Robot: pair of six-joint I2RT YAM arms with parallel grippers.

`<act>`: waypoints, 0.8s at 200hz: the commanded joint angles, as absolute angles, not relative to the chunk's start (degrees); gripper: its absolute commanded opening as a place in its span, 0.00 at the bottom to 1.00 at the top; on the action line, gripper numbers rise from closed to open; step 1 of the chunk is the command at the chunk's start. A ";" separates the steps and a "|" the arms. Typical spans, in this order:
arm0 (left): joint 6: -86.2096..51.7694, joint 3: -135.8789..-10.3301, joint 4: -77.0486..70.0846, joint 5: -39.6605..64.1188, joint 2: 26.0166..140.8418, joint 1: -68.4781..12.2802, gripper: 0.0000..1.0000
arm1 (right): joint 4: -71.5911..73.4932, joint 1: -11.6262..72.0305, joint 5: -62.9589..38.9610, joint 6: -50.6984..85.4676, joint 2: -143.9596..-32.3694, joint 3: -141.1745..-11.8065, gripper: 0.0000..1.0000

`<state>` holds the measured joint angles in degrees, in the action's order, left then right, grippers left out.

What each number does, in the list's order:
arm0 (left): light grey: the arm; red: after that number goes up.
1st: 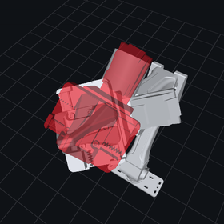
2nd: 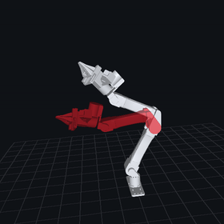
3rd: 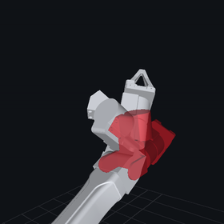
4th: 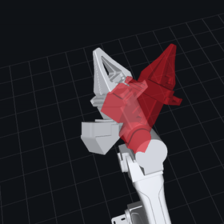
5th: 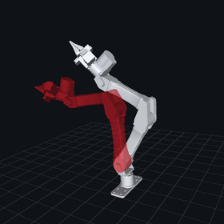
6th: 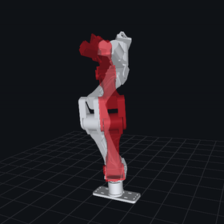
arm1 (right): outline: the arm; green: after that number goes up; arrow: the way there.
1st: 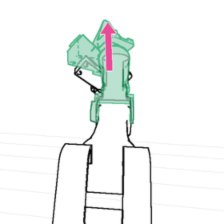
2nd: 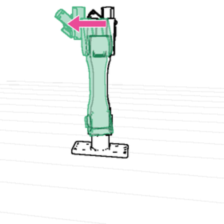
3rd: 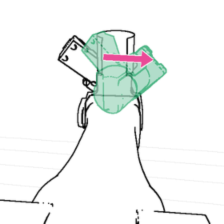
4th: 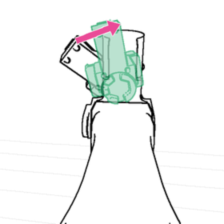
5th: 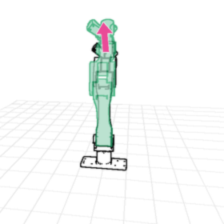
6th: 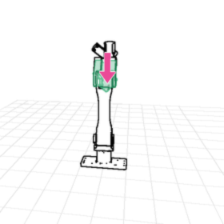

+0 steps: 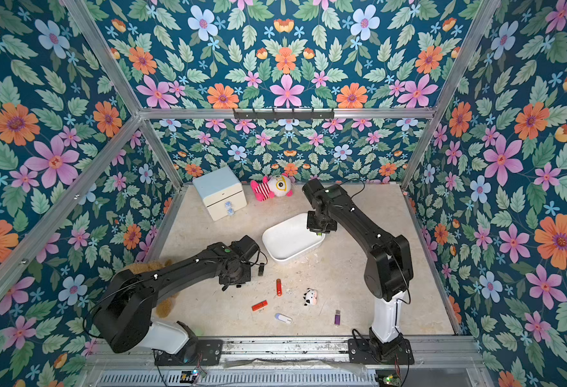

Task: Put the usb flash drive into the storage box
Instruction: Place the USB flash in the storage box.

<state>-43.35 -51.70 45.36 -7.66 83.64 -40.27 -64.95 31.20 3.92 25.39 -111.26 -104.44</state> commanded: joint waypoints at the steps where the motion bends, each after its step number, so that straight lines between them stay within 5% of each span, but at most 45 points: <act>1: -42.54 -52.12 47.80 -8.94 82.28 -39.48 0.00 | -67.18 32.10 3.97 23.87 -114.96 -107.86 0.00; 160: -40.34 -50.93 47.99 -8.02 79.02 -35.95 0.00 | -70.05 33.33 11.36 22.15 -138.74 -126.04 0.00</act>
<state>-41.21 -50.96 47.29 -7.79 79.15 -36.14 -68.01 33.28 7.90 22.65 -137.36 -124.95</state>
